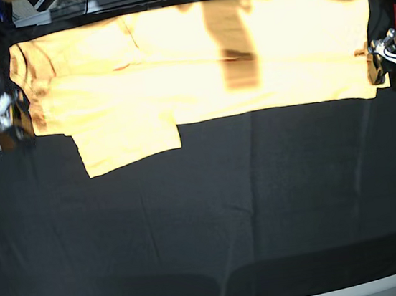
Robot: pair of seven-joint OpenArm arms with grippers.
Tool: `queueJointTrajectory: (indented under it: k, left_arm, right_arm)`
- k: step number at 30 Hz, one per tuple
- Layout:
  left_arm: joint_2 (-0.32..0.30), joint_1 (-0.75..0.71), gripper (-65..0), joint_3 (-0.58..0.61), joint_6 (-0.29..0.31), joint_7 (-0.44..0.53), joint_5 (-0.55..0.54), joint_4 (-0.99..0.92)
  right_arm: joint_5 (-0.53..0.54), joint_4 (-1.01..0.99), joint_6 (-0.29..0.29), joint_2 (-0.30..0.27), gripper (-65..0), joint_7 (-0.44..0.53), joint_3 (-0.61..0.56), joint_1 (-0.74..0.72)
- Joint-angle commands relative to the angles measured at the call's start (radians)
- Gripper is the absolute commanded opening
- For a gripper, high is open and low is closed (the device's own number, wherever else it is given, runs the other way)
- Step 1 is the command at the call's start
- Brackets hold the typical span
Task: Layout the t-shirt on the table in an organized manner, then fold the t-shirt properly
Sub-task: 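Drag the folded edge with the right gripper toward the shirt's side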
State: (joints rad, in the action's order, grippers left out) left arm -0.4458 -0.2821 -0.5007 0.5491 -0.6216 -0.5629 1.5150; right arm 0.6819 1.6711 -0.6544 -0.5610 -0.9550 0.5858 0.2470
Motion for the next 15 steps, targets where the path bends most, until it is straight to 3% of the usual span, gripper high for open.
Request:
queueJointTrajectory:
  k: [1,4,8,15]
  left_arm:
    - [-0.014,0.005,-32.1,-0.009,0.0,0.024,-0.047,0.019]
    - [0.018,0.011,-32.1,-0.009,0.004,0.027,-0.067,0.019]
    - [0.08,0.034,-32.1,-0.009,0.005,0.027,-0.062,0.019]
    - [0.127,0.07,-32.1,-0.009,0.004,0.029,-0.008,0.019]
  right_arm:
    - [0.014,-0.002,0.013,-0.023,-32.7,-0.007,-0.019,-0.048]
    - [0.014,-0.058,0.038,-0.023,-32.7,-0.077,-0.124,-0.172]
    - [0.003,-0.164,0.092,-0.019,-32.7,-0.094,-0.284,-0.316]
    - [-0.01,-0.409,0.098,0.045,-32.7,-0.126,-0.472,-0.521]
